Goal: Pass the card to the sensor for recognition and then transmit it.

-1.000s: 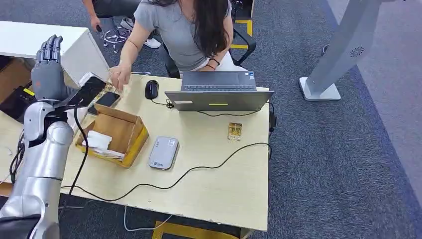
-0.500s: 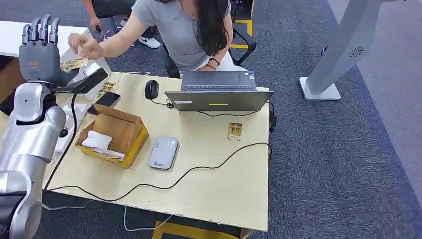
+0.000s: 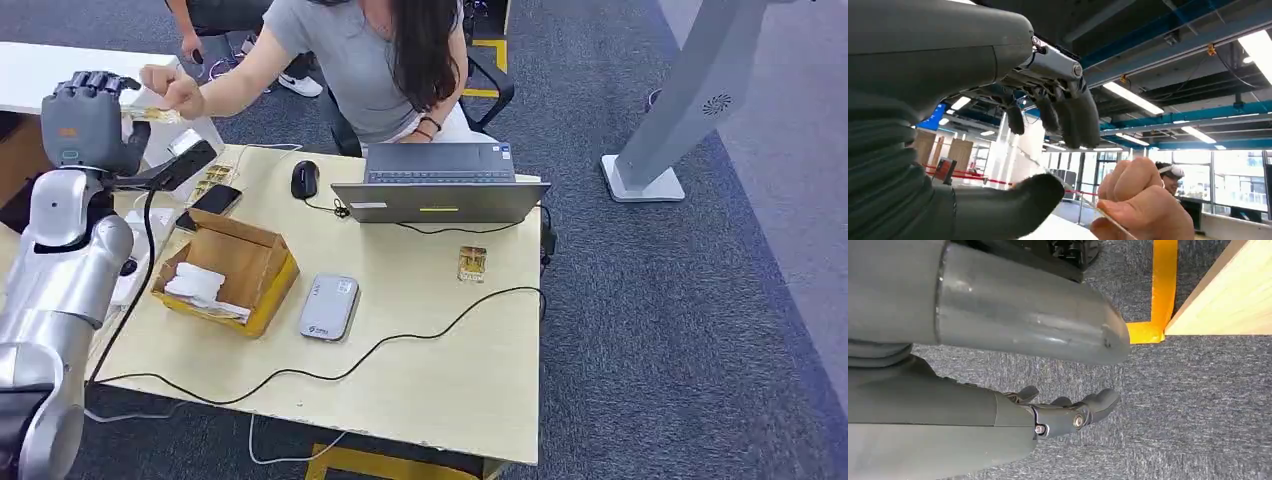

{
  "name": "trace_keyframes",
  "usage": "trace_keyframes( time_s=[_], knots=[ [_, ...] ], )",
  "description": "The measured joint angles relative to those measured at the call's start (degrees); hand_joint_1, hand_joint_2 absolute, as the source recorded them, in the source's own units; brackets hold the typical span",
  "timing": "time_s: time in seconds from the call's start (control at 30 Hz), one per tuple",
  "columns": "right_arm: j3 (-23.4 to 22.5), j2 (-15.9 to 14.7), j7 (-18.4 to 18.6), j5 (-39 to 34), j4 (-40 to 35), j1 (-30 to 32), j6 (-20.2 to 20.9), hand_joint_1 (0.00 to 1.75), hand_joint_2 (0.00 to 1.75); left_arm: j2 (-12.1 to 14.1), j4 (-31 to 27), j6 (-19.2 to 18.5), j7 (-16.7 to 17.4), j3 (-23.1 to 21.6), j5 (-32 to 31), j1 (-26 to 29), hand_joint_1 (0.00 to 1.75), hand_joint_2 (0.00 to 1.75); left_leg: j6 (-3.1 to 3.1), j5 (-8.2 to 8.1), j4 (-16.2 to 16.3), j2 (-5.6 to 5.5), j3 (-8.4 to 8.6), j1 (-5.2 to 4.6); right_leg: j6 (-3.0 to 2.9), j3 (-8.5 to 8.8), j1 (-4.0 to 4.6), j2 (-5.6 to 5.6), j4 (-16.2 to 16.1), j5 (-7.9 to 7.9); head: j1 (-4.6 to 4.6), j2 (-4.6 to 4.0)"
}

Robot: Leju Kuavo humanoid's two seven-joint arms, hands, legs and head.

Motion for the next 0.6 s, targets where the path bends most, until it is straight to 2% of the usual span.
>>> trace_keyframes(
  time_s=[0.37, 0.47, 0.6],
  knots=[
    [0.3, 0.0, 0.2, 0.0, 0.0, 0.0, 0.0, 0.0, 0.0, 0.0, 0.1, 0.4, -0.5, 0.0, 1.0, 0.4, 1.75, 1.75, 0.0, 0.0, 0.0, 0.0, 0.0, 0.0, 0.0, 0.0, 0.0, 0.0, 0.0, 0.0, 0.0, 0.0],
    [0.4, 0.0, 0.2, 0.0, 0.0, 0.0, -0.1, 0.0, 0.0, -0.1, 0.1, 0.9, -1.6, 0.0, 2.4, 1.1, 1.75, 1.75, 0.0, 0.0, 0.0, 0.0, 0.01, 0.0, 0.0, 0.0, 0.0, 0.0, 0.0, 0.0, 0.0, 0.0],
    [0.5, 0.1, 0.2, -0.4, 0.0, 0.1, -0.3, 0.0, 0.0, -2.1, -2.1, 1.4, -3.7, -0.3, 3.1, 4.7, 1.75, 1.75, 0.0, 0.0, 0.0, -0.01, 0.01, -0.02, 0.0, 0.0, -0.01, -0.02, 0.0, 0.0, 0.0, 0.0]
  ],
)
